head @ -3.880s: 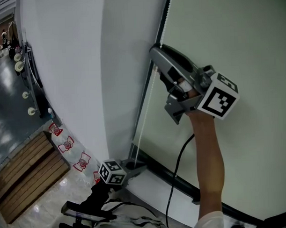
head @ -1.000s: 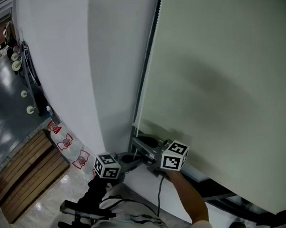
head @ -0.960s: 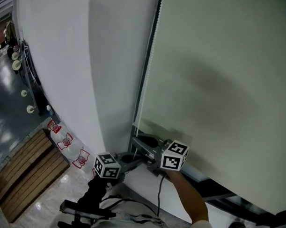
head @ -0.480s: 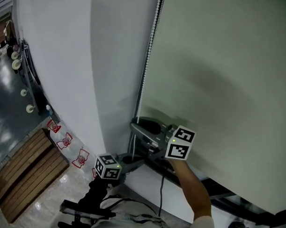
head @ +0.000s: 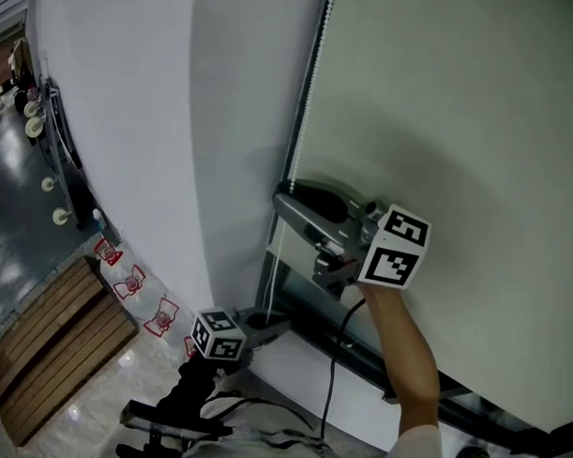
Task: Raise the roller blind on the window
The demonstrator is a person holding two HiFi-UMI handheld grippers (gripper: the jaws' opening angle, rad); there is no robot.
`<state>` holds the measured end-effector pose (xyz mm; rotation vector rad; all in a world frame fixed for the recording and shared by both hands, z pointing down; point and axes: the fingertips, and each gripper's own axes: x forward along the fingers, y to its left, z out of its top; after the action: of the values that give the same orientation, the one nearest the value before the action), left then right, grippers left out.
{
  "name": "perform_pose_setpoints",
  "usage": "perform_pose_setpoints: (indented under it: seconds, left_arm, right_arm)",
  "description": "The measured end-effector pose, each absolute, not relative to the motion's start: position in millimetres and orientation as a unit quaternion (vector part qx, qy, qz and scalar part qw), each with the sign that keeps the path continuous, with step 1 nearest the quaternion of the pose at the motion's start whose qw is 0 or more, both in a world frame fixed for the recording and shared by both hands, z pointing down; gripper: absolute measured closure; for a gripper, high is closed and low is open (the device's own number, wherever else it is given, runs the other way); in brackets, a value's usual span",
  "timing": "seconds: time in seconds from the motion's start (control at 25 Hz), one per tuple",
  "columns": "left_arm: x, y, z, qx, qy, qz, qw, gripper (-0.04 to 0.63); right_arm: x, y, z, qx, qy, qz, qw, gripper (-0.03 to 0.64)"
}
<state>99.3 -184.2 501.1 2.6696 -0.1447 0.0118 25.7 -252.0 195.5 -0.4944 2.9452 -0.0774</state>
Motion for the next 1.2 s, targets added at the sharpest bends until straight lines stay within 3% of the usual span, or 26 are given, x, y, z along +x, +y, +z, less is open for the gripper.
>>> perform_pose_setpoints:
  seconds: [0.6,0.72,1.2]
  left_arm:
    - [103,-181,501,0.971,-0.048,0.01,0.232,0.597]
    - [103,-180,502,0.971,-0.048,0.009,0.234,0.597]
    - [102,-181,502,0.971,-0.048,0.011,0.236,0.597]
  right_arm:
    - [30,-255,122,-0.166,0.982,0.024,0.09,0.552]
    - [34,-256,119,-0.171,0.98,0.018,0.099,0.596]
    - [47,-255,128,-0.174,0.975,-0.018,0.136,0.601]
